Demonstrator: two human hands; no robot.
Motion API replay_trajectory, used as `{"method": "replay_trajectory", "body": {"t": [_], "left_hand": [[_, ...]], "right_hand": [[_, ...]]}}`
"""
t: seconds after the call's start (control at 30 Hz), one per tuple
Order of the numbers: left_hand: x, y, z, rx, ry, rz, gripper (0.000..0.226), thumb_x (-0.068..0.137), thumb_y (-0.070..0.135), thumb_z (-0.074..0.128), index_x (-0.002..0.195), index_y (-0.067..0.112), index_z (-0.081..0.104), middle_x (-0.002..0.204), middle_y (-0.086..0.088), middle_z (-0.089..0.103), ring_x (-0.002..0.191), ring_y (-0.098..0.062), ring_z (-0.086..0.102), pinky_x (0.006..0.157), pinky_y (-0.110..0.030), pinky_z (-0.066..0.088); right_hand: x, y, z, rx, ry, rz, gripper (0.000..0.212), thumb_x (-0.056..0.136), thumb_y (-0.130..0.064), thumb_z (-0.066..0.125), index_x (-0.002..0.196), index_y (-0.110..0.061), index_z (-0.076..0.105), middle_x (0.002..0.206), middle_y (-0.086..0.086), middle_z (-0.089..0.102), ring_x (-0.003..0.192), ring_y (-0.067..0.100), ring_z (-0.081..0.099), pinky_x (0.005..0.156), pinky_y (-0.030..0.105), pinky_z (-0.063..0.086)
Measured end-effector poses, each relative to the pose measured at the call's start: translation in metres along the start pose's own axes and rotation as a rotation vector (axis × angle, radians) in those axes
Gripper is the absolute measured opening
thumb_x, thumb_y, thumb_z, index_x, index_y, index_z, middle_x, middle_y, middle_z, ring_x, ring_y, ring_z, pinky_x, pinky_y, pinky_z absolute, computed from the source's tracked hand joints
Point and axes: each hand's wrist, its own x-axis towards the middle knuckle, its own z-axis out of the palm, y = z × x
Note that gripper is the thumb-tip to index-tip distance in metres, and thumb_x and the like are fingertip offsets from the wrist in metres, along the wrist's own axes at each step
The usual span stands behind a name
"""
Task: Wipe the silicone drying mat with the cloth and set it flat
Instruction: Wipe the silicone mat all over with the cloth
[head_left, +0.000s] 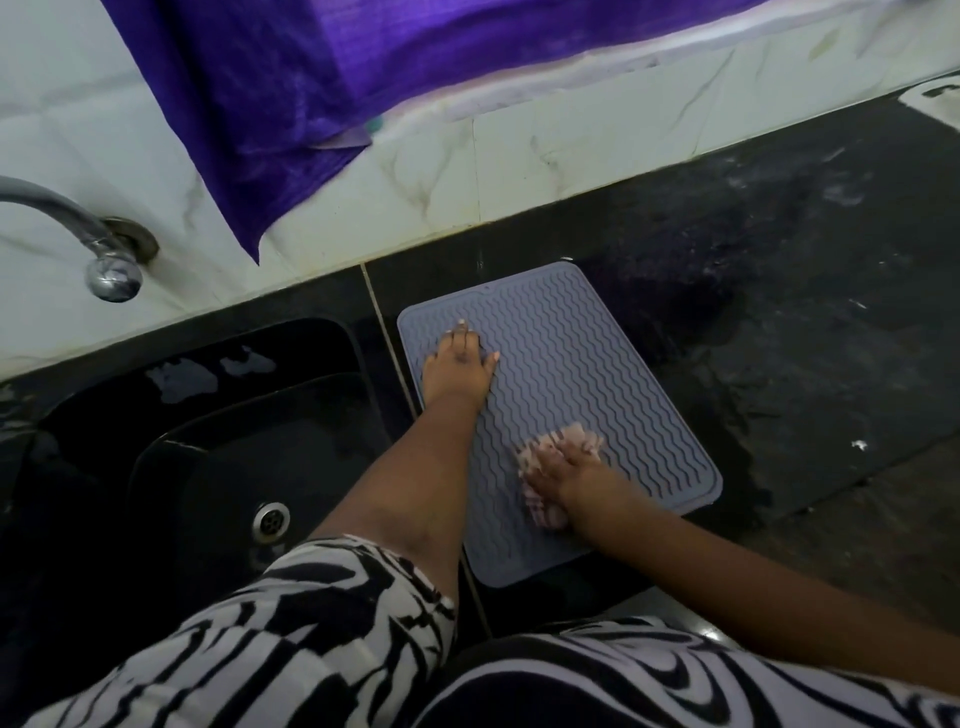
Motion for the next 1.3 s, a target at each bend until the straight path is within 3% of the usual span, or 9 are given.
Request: {"method": "replay_trajectory", "body": {"t": [0.13, 0.27, 0.43, 0.5, 0.6, 0.7, 0.93, 1.17, 1.3], "left_hand": [[-0.001, 0.002, 0.001, -0.010, -0.019, -0.045, 0.058, 0.102, 0.046, 0.030, 0.150, 0.013, 0.026, 0.162, -0.003, 0.012, 0.145, -0.023, 0.019, 0.114, -0.044, 0.025], [-0.003, 0.005, 0.002, -0.016, -0.020, -0.052, 0.058, 0.102, 0.047, 0.029, 0.149, 0.014, 0.027, 0.162, -0.002, 0.012, 0.146, -0.023, 0.018, 0.114, -0.044, 0.025], [-0.016, 0.001, 0.009, -0.062, -0.023, -0.097, 0.061, 0.103, 0.048, 0.024, 0.154, 0.017, 0.015, 0.164, 0.000, 0.003, 0.150, -0.022, 0.006, 0.120, -0.043, 0.012], [-0.025, 0.002, 0.009, -0.018, 0.076, -0.094, 0.054, 0.103, 0.043, 0.029, 0.150, 0.015, 0.027, 0.161, -0.005, 0.015, 0.147, -0.025, 0.017, 0.115, -0.043, 0.023], [-0.036, 0.013, 0.007, 0.062, 0.209, -0.111, 0.038, 0.102, 0.031, 0.034, 0.132, 0.010, 0.046, 0.135, -0.010, 0.046, 0.123, -0.027, 0.041, 0.096, -0.039, 0.037], [-0.040, 0.019, 0.007, 0.099, 0.188, -0.135, 0.035, 0.103, 0.026, 0.034, 0.130, 0.009, 0.047, 0.128, -0.011, 0.047, 0.117, -0.027, 0.043, 0.092, -0.038, 0.040], [-0.043, 0.019, -0.018, -0.074, 0.062, -0.175, 0.038, 0.102, 0.033, 0.038, 0.130, 0.012, 0.053, 0.131, -0.011, 0.052, 0.122, -0.029, 0.047, 0.098, -0.041, 0.043], [-0.036, 0.017, -0.045, -0.265, 0.124, -0.005, 0.044, 0.100, 0.031, 0.047, 0.140, 0.013, 0.047, 0.143, -0.009, 0.048, 0.132, -0.027, 0.043, 0.108, -0.037, 0.036], [-0.004, 0.016, -0.047, -0.305, 0.198, -0.070, 0.038, 0.101, 0.023, 0.042, 0.137, 0.014, 0.051, 0.139, -0.012, 0.054, 0.126, -0.028, 0.049, 0.104, -0.039, 0.042]], "right_hand": [[-0.059, 0.004, -0.006, 0.210, -0.147, -0.051, 0.046, 0.097, -0.016, 0.045, 0.142, -0.021, 0.043, 0.153, 0.004, 0.033, 0.140, 0.025, 0.033, 0.115, 0.038, 0.028], [-0.059, 0.031, -0.047, 0.386, -0.299, -0.047, 0.018, 0.090, -0.022, 0.050, 0.079, -0.030, 0.062, 0.100, -0.004, 0.064, 0.094, 0.016, 0.059, 0.093, 0.038, 0.048], [-0.026, 0.042, -0.073, 0.548, 0.139, -0.064, 0.028, 0.094, -0.014, 0.050, 0.118, -0.016, 0.064, 0.108, 0.005, 0.062, 0.100, 0.021, 0.056, 0.087, 0.027, 0.041], [-0.013, 0.036, -0.047, 0.429, 0.093, -0.059, 0.031, 0.097, -0.014, 0.047, 0.125, -0.008, 0.057, 0.125, 0.009, 0.058, 0.115, 0.026, 0.052, 0.097, 0.028, 0.040], [-0.018, 0.033, 0.002, 0.125, -0.063, 0.004, 0.061, 0.099, -0.023, 0.041, 0.153, -0.016, 0.015, 0.163, 0.004, 0.002, 0.150, 0.029, 0.003, 0.121, 0.048, 0.015], [-0.044, 0.039, 0.021, 0.127, -0.117, -0.031, 0.059, 0.100, -0.023, 0.038, 0.154, -0.017, 0.014, 0.163, 0.005, 0.002, 0.150, 0.028, 0.005, 0.122, 0.045, 0.013], [-0.088, 0.097, -0.015, 0.841, -0.086, -0.149, 0.036, 0.089, -0.001, 0.050, 0.086, -0.031, 0.069, 0.097, -0.005, 0.070, 0.098, 0.016, 0.066, 0.086, 0.024, 0.049], [-0.037, 0.127, -0.022, 2.224, -0.087, -0.085, 0.045, 0.079, 0.007, 0.046, 0.122, 0.006, 0.061, 0.127, 0.030, 0.060, 0.113, 0.041, 0.061, 0.097, 0.055, 0.050], [0.006, 0.134, -0.075, 2.136, 0.046, -0.109, 0.038, 0.087, -0.004, 0.051, 0.124, -0.002, 0.059, 0.124, 0.023, 0.063, 0.112, 0.035, 0.062, 0.098, 0.052, 0.050]]}}
